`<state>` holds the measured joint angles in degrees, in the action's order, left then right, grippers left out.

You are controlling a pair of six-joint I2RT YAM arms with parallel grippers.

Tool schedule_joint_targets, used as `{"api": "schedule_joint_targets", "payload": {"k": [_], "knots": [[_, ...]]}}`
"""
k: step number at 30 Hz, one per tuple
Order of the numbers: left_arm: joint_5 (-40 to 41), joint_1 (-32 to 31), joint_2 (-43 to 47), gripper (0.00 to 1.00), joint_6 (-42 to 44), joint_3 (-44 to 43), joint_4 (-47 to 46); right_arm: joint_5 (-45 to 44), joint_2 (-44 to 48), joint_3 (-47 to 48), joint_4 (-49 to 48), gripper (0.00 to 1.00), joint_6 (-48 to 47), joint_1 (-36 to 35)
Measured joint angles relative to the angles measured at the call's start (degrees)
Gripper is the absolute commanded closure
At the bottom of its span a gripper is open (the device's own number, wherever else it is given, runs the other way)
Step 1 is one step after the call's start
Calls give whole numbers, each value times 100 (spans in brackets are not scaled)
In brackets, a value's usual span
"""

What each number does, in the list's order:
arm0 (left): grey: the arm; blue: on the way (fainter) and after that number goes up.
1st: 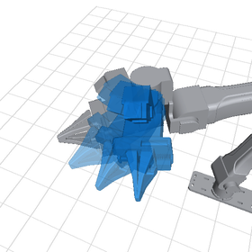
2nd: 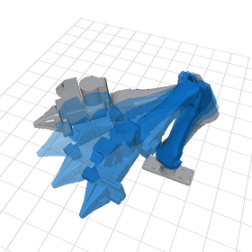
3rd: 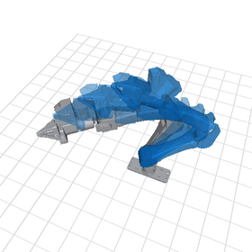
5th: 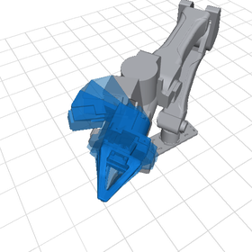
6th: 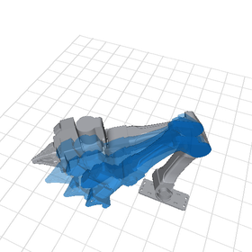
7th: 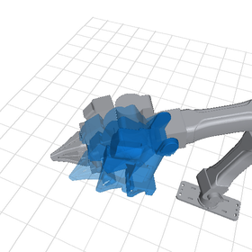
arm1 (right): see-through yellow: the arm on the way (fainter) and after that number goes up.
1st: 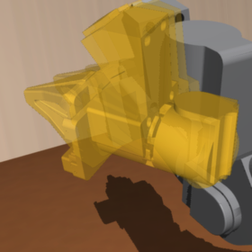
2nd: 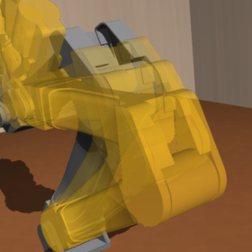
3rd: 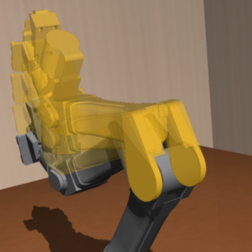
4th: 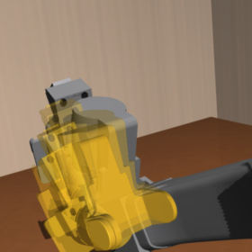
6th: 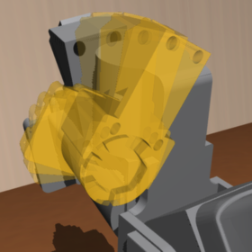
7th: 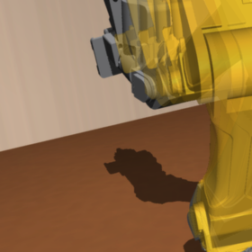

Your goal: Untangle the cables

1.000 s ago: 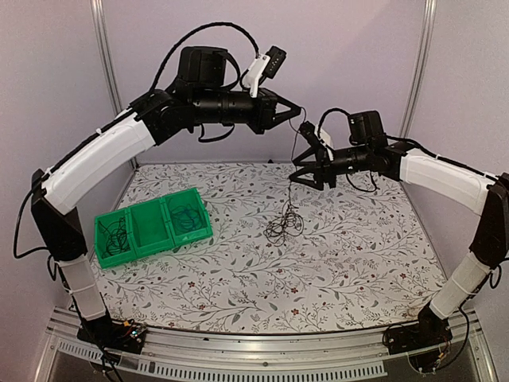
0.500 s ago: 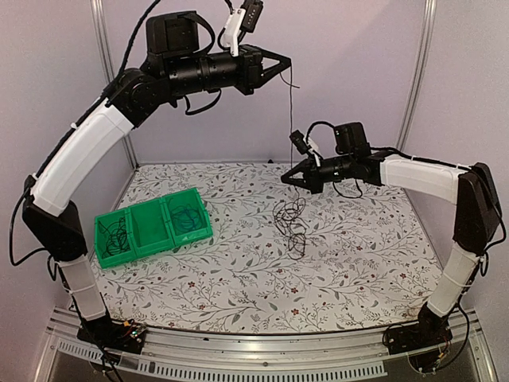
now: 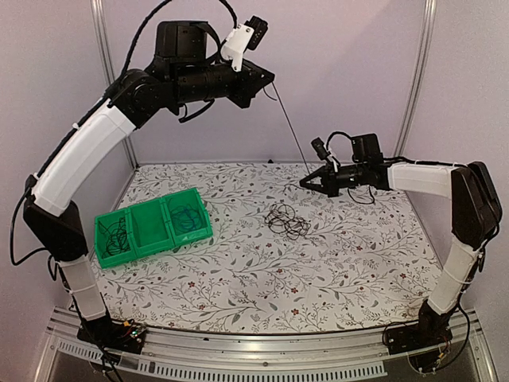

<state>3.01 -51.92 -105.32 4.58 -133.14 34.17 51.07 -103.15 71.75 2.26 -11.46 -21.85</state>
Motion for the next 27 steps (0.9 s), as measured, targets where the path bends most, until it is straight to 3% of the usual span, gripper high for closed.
{"api": "schedule_joint_targets", "payload": {"k": [5, 11, 16, 27], "knots": [[479, -20, 55, 100, 407, 50, -26, -74, -11, 33, 361, 76, -216, 157], [1029, 31, 1185, 100, 538, 691, -870, -496, -105, 17, 1139, 84, -402, 332], [1318, 199, 1797, 100, 490, 988, -1399, -699, -105, 17, 1399, 80, -518, 348], [2020, 977, 1838, 100, -544, 1539, -636, -907, 13, 238, 2164, 73, -835, 348]]}}
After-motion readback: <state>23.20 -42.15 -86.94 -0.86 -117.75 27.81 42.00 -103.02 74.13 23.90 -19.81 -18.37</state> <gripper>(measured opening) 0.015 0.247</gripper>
